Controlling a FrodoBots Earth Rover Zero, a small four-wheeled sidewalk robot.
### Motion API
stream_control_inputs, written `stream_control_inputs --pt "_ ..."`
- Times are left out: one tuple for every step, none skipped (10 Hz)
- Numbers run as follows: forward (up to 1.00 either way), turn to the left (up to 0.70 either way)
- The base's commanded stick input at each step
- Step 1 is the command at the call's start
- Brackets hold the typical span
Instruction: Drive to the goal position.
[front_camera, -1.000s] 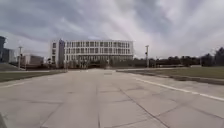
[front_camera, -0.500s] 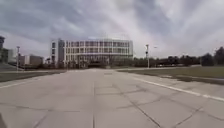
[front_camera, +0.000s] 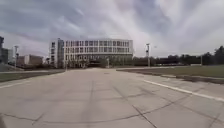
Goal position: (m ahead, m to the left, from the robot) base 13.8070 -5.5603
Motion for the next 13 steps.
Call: stream_control_inputs --pt "0.7 0.0" --pt "0.7 0.0" --pt "0.7 0.0" --pt "0.7 0.0" --pt "0.7 0.0" --pt "0.7 0.0" --pt "0.7 0.0" --pt "0.7 0.0" --pt "0.7 0.0" --pt "0.7 0.0" --pt "0.7 0.0" --pt "0.7 0.0" --pt "0.7 0.0"
